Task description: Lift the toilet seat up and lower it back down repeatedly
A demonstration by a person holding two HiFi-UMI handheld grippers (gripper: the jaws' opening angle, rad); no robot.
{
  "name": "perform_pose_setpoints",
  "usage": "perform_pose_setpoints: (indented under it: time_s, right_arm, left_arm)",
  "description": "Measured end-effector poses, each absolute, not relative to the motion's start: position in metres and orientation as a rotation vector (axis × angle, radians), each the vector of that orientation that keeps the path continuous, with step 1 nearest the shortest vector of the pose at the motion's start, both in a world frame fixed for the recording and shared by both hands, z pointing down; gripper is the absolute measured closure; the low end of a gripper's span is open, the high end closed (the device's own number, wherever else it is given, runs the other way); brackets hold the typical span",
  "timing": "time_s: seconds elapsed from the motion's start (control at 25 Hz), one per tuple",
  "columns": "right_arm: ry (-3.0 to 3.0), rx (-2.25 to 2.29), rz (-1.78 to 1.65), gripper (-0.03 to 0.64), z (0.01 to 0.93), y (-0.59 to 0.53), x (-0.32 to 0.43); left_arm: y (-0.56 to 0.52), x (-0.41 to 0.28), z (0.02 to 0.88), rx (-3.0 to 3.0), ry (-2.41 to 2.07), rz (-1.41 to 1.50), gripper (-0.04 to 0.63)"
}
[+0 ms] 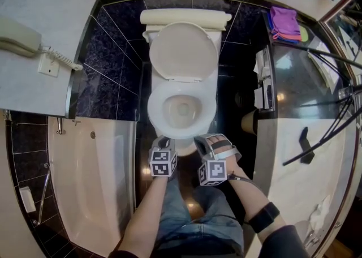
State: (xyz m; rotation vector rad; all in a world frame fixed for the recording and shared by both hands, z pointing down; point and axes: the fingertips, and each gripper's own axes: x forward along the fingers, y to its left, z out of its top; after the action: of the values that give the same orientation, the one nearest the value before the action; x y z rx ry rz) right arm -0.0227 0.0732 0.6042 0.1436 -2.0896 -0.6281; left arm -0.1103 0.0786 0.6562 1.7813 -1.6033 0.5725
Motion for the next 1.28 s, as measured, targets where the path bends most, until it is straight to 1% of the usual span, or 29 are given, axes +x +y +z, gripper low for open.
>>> perform_pose_setpoints:
  time_s: [0.28,0.4,0.6,1.0,1.28]
  right_arm:
    - [-2.092,0.236,-0.468,0.598,0.641,0.071,0.005]
    - [-2.111,0.31,-0.361,0.598,0.667,0.067,0.011]
    - [-2.126,0.361,-0.281,0.598,0.707,0.068,0.012]
    - [-2.114,0.397,-0.219,0.598,0.763,0.071,0.024]
    - [-2.098,0.371,-0.209,0.597,0.788,0.089,0.027]
  left_arm:
    - [0.12,-0.1,0.707,1.778,-1.543,0.669,0.598]
    - [0.137,-0.093,0.735,1.787,-1.505,0.703,0.6]
    - [0.163,-0.08,0.782,1.786,-1.407,0.747,0.6]
    - [0.203,-0.073,0.883,1.761,-1.33,0.845,0.6]
    - [0.213,-0.071,0.914,1.722,-1.275,0.915,0.6]
